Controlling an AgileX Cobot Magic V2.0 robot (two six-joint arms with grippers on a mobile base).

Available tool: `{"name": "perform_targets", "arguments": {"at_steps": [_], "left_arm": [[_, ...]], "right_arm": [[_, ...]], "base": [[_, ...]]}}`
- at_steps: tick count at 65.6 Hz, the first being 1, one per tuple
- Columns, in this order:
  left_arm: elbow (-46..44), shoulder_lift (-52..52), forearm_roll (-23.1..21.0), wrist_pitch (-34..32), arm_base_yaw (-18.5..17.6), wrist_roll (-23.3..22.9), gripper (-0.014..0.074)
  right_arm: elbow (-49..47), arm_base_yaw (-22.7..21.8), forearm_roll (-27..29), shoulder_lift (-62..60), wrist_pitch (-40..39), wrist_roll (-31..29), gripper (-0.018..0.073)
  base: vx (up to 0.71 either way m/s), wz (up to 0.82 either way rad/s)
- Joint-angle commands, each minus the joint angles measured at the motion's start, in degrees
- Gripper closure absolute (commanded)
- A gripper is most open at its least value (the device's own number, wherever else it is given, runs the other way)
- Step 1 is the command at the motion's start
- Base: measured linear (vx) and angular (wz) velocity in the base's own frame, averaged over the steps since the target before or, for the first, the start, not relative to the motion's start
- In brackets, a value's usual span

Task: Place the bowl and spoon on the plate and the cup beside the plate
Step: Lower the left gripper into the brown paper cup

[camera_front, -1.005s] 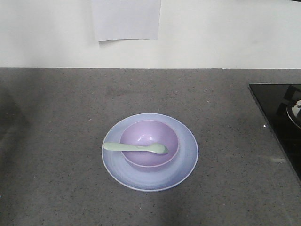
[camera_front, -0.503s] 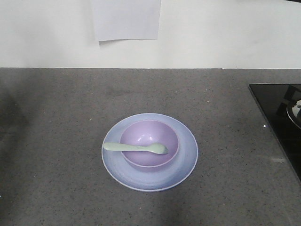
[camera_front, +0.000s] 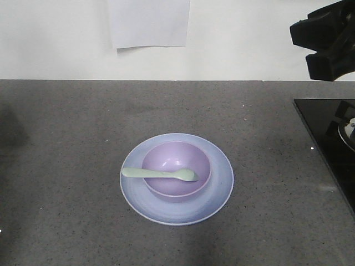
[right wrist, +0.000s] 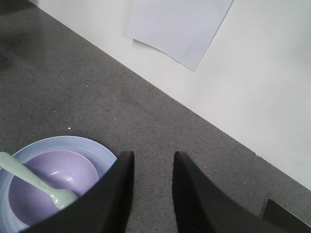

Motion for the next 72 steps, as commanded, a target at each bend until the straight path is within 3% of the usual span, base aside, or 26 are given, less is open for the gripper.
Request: {"name": "perform_targets", "arguments": {"at_steps": [1, 54, 61, 72], "left_arm": [[-1.24, -0.80, -1.05, -1.44, 0.05, 0.45, 0.0208], [-1.24, 6.08, -2.76, -1.80, 1.37, 0.84, 0.0225], [-1.24, 6.38, -2.75, -1.87, 1.37, 1.09, 0.0302], [-1.24, 6.37, -2.97, -2.44, 1.37, 2.77, 0.0566]], "right_arm": [[-1.29, -0.17, 0.47, -0.72, -4.48, -0.40, 0.0357], [-1.29, -0.17, 0.46, -0.72, -4.67, -0.40, 0.0357], [-1.29, -0.17, 0.46, -0.72, -4.67, -0.40, 0.0357], [-1.29, -0.17, 0.46, -0.72, -4.44, -0.40, 0.0357]], "base": [[0.00, 0.00], [0.00, 0.00], [0.00, 0.00], [0.00, 0.00]]}}
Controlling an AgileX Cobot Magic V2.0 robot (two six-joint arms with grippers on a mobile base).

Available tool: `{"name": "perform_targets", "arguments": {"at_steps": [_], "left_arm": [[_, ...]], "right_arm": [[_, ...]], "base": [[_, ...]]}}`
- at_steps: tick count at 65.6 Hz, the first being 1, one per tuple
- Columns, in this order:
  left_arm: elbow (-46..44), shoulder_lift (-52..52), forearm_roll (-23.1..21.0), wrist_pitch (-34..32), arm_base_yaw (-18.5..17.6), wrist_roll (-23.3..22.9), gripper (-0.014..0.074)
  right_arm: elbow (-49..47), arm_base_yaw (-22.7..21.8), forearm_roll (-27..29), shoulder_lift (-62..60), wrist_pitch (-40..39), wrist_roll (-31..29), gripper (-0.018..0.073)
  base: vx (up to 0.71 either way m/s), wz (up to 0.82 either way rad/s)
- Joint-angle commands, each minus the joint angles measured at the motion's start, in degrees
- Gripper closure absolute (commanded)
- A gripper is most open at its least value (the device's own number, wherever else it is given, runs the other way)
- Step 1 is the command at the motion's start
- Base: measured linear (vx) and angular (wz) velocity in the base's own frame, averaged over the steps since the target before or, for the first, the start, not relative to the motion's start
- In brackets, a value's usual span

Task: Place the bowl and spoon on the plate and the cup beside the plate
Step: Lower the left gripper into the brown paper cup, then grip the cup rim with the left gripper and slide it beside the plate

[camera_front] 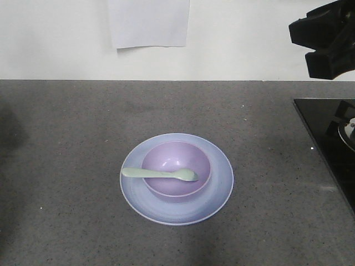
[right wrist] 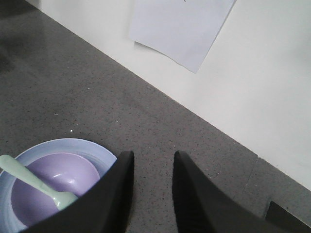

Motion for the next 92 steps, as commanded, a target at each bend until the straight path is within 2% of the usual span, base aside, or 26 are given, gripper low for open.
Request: {"name": "perform_targets", "arguments": {"at_steps": [1, 10, 21, 29, 49, 56, 62, 69, 84, 92], "left_arm": [[-1.28, -2.13, -0.54, -2.19, 0.05, 0.92, 0.0589], [-1.35, -2.24, -3.02, -2.20, -0.13, 2.37, 0.0605], [-1.71, -4.60, -9.09, -2.38, -2.44, 8.55, 0.0604], [-2.04, -6.96, -10.64, -4.48, -7.55, 9.54, 0.0604], [-3.88, -7.97, -9.72, -4.22, -22.65, 9.75, 0.0604], [-3.88, -7.97, -9.66, -4.22, -26.38, 10.70, 0.0604], [-3.88, -7.87, -9.66, -4.11, -28.24, 10.82, 0.0604], [-3.88, -7.13, -9.75, -3.56, -28.82, 11.00, 0.0604], [-3.77, -4.58, -12.37, -2.82, -28.89, 11.06, 0.0604], [-3.77, -3.21, -12.78, -3.14, -30.20, 11.24, 0.0604]], "right_arm": [[-1.29, -0.17, 0.02, -0.72, -3.99, -0.40, 0.0357], [-1.29, -0.17, 0.02, -0.72, -3.99, -0.40, 0.0357], [-1.29, -0.17, 0.02, -0.72, -4.25, -0.40, 0.0357], [-1.29, -0.17, 0.02, -0.72, -4.78, -0.14, 0.0357], [-1.29, -0.17, 0.02, -0.72, -4.80, -0.14, 0.0357], [-1.29, -0.17, 0.02, -1.00, -6.27, -0.14, 0.0381], [-1.29, -0.17, -0.66, -1.84, -7.80, -0.03, 0.0446], [-1.29, -0.17, -3.89, -3.30, -8.71, 0.60, 0.0576], [-1.29, -0.17, -14.58, -5.87, -8.91, 10.67, 0.0570], [-1.29, -0.17, -17.04, -6.46, -8.31, 13.05, 0.0570]], "base": [[0.00, 0.00], [0.00, 0.00], [0.00, 0.00], [0.00, 0.00], [0.00, 0.00], [0.00, 0.00], [0.00, 0.00], [0.00, 0.00], [0.00, 0.00], [0.00, 0.00]]}}
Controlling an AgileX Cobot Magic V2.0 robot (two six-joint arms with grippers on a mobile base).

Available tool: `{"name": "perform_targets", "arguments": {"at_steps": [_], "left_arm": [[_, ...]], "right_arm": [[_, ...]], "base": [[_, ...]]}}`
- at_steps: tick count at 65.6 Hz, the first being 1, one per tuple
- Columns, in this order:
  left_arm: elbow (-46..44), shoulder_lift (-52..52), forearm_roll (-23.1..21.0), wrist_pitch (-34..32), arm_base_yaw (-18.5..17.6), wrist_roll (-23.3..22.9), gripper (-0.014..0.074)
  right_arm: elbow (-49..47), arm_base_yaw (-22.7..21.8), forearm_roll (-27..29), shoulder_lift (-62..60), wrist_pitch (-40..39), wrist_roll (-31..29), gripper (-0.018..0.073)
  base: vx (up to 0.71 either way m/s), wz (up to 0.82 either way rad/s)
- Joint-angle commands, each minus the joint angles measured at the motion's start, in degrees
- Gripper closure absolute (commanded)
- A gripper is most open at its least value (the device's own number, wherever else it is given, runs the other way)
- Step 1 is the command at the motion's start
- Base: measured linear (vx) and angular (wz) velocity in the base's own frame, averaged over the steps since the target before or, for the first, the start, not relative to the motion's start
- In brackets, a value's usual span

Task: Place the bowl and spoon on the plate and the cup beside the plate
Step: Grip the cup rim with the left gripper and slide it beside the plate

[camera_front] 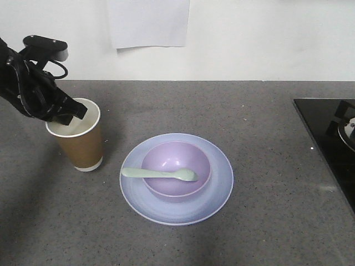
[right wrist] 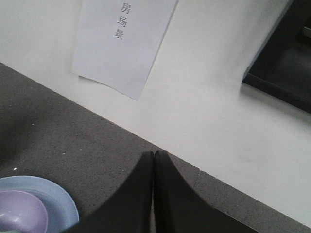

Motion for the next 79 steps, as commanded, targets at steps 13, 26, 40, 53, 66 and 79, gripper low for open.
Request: {"name": "perform_targets", "arguments": {"at_steps": [13, 26, 40, 53, 66, 79], "left_arm": [[-1.77, 0.15, -1.52, -3.06, -3.96, 0.30, 0.0603], [-1.72, 0.89, -1.95, -3.72, -5.55, 0.23, 0.0603], [-1.72, 1.79, -1.81, -3.35, -5.92, 0.19, 0.0603], [-1.72, 3.42, -1.81, -1.73, -5.92, -0.25, 0.0601], [-1.87, 3.53, -1.72, -1.39, -5.92, 0.24, 0.0577], [-1.87, 3.53, -1.57, -0.96, -5.92, 0.13, 0.0489]], "right_arm": [[-1.35, -0.17, -3.52, -1.41, -1.26, 2.47, 0.0570], [-1.35, -0.17, -3.68, -1.41, 0.82, 2.90, 0.0570], [-1.35, -0.17, -3.74, -1.41, 1.04, 3.29, 0.0570], [-1.35, -0.17, -3.74, -1.41, 1.09, 3.30, 0.0570], [-1.35, -0.17, -3.74, -1.41, 1.21, 3.30, 0.0570], [-1.35, -0.17, -3.74, -1.41, 1.45, 3.30, 0.0570]], "base": [[0.00, 0.00], [0.00, 0.00], [0.00, 0.00], [0.00, 0.00], [0.00, 0.00], [0.00, 0.00]]}}
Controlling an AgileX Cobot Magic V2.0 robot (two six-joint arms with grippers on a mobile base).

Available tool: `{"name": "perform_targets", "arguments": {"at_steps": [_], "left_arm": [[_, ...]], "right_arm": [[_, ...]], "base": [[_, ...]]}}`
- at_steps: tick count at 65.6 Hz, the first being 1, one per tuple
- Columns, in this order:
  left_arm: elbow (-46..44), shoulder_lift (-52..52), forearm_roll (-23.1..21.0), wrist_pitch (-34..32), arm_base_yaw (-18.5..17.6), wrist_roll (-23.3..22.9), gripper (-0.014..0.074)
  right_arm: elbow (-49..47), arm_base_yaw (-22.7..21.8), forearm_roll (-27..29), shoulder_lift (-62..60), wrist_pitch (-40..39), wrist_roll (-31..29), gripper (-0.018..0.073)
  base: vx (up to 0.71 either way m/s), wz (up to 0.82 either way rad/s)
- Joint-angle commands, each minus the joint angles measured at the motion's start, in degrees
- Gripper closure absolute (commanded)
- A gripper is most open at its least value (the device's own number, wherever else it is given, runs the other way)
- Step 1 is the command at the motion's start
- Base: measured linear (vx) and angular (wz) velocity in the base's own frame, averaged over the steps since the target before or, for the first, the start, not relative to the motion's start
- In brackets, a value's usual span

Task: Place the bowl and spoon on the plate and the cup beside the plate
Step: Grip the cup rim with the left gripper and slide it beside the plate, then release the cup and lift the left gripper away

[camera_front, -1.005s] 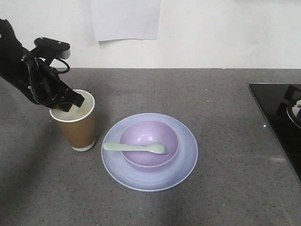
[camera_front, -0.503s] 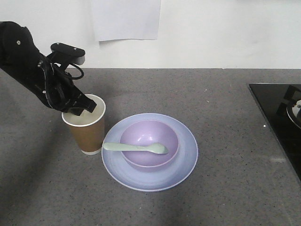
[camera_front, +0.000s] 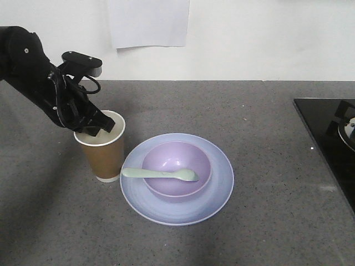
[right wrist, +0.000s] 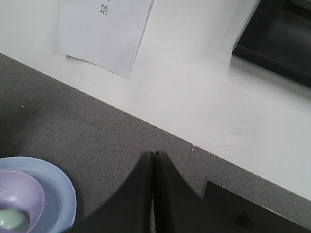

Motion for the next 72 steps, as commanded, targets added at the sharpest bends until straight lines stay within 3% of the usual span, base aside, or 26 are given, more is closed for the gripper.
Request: {"name": "perform_targets", "arguments": {"at_steps": [1, 23, 49, 72], "left_arm": [[-0.91, -1.65, -1.44, 0.61, -0.42, -0.04, 0.0476], [-0.91, -1.65, -1.33, 0.86, -0.42, -0.04, 0.0301], [-1.67, -2.53, 1.38, 0.74, -0.36, -0.63, 0.0298], [-11.55, -2.53, 1.64, 5.54, -0.36, -2.08, 0.0298]], "right_arm": [[-1.35, -0.17, -1.09, -0.61, -3.64, 0.25, 0.0570], [-1.35, -0.17, -1.04, -0.61, -2.95, 0.25, 0.0570], [-1.35, -0.17, -1.04, -0.61, -2.35, 0.25, 0.0570], [-1.35, -0.17, -1.04, -0.61, -2.30, 0.25, 0.0570]], "base": [[0.00, 0.00], [0.00, 0.00], [0.00, 0.00], [0.00, 0.00]]}}
